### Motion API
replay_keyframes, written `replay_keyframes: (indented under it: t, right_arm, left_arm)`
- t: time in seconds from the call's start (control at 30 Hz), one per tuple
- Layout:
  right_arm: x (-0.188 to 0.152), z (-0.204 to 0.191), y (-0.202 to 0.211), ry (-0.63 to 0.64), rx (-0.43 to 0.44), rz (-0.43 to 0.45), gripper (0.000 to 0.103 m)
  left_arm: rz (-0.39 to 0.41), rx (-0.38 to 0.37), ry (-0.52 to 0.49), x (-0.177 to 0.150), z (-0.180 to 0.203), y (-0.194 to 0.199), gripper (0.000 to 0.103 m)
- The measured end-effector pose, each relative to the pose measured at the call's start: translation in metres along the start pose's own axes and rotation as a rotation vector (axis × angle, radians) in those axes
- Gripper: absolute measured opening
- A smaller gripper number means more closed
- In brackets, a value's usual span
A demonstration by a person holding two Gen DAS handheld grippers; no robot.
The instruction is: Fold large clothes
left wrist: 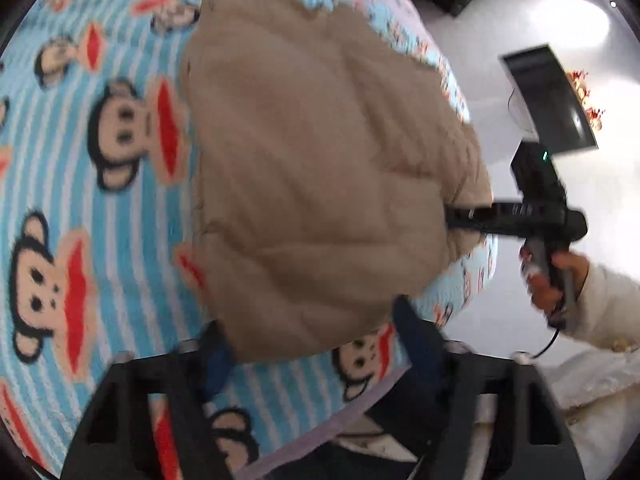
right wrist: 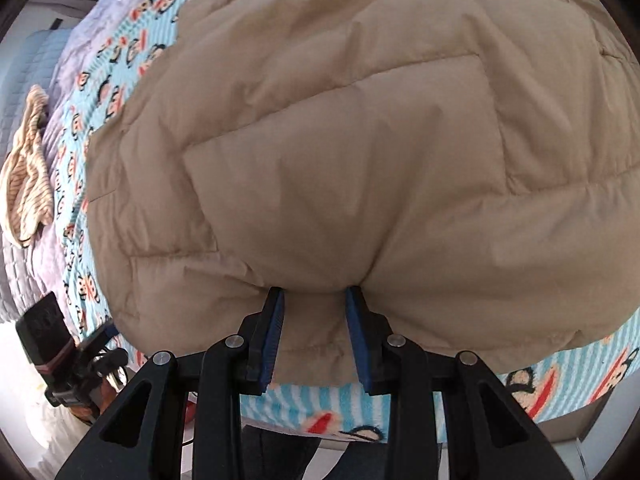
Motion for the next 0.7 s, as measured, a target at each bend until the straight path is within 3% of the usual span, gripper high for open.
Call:
replay_keyframes:
  t: [0.1,0.17,0.23,0.3,0.37,0.43,0.5,0.57,0.63,0.67,0.7]
  right_arm:
    - [0.000,0.002,-0.002,-0.006,-0.030,-0.008,0.035]
    - [0.001,0.000,-0.006,-0.009,-0.047,-0.009,0.035]
    - [0.000,0.002,-0.005,-0.026,-0.047,-0.007,0.035]
    - [0.001,0.001,-0.008,-0.040,-0.044,-0.004,0.035]
    - [0.002,0.000,-0.009,-0.042,-0.053,-0.003,0.035]
    - [0.002,-0.003,-0.006,-0.038,-0.069,0.000,0.036]
    - [-0.001,-0.012,0.000,-0.022,-0.076,0.012,0.036]
    - [-0.002,-0.024,0.008,0.006,-0.057,0.032,0.036]
    - [-0.003,-0.040,0.015,0.046,-0.040,0.060,0.036]
    - [-0.003,-0.045,0.017,0.058,-0.033,0.067,0.036]
    - [-0.003,-0.052,0.018,0.073,-0.024,0.076,0.036]
  left_arm:
    - [-0.023,-0.030,-0.024,-0.005,0.001,0.003,0.037]
    - [-0.029,-0.026,-0.065,-0.008,0.005,0.011,0.036]
    - [-0.050,0.051,-0.123,-0.011,0.002,0.011,0.036]
    - [-0.097,0.185,-0.161,-0.013,-0.016,0.003,0.035]
    - [-0.106,0.238,-0.135,-0.013,-0.032,0.004,0.027]
    - [-0.075,0.261,-0.085,-0.008,-0.039,0.017,0.027]
    - [-0.007,0.334,-0.046,0.002,-0.045,0.038,0.027]
    - [0.050,0.342,0.019,0.014,-0.047,0.057,0.027]
    - [0.107,0.346,0.084,0.027,-0.048,0.075,0.034]
    - [0.126,0.360,0.100,0.031,-0.050,0.080,0.062]
    - [0.155,0.385,0.110,0.038,-0.050,0.087,0.082]
Point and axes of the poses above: each gripper's, at about its wrist camera, not at the fingertips, and y roughly against the way its jaws point, z to its right, x to its top, the point moved 8 cm from there along -y, roughly the way its jaws point, and after that the axes turned 6 degrees about x, right-handed, at the moved point
